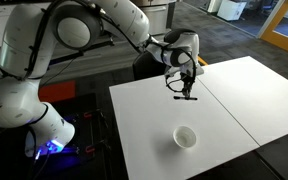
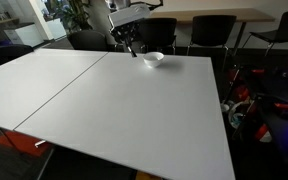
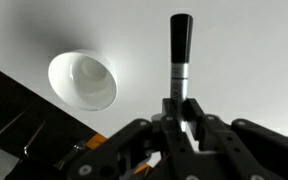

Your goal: Remove the marker from the bowl and put it on the table

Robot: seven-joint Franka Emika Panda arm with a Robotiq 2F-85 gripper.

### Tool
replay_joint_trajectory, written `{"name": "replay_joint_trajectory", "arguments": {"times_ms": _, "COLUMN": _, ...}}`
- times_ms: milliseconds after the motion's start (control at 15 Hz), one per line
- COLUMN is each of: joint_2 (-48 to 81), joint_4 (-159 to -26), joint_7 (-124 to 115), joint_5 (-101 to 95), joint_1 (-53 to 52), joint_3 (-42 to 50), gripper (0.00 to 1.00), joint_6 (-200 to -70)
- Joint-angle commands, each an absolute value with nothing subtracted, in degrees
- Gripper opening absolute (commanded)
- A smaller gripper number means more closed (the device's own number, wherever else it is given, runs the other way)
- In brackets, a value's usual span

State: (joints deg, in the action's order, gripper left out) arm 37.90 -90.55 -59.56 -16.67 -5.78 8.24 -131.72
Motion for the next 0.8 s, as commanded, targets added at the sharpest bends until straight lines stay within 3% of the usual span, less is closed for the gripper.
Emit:
{"name": "replay_joint_trajectory", "arguments": {"times_ms": 0, "joint_2": 42.15, "joint_4": -84.46, "joint_7": -50.78, "joint_5": -16.53, "joint_1": -6.19, "joint_3": 7.93, "gripper": 0.05, "joint_6": -127.25}}
{"name": "replay_joint_trajectory", "arguments": {"times_ms": 600, "joint_2": 49.81, "joint_4": -79.18, "joint_7": -40.36, "joint_5": -16.82, "joint_1": -7.41, "joint_3": 9.56, "gripper": 0.05, "joint_6": -127.96}}
{"name": "replay_joint_trajectory", "arguments": {"times_ms": 667, "joint_2": 50.04, "joint_4": -79.02, "joint_7": -39.79, "joint_5": -16.72, "joint_1": -7.48, "joint_3": 9.76, "gripper": 0.14, "joint_6": -127.86}}
{"name": "replay_joint_trajectory", "arguments": {"times_ms": 733, "joint_2": 50.30, "joint_4": -78.85, "joint_7": -39.28, "joint_5": -16.57, "joint_1": -7.43, "joint_3": 9.90, "gripper": 0.36, "joint_6": -127.96}}
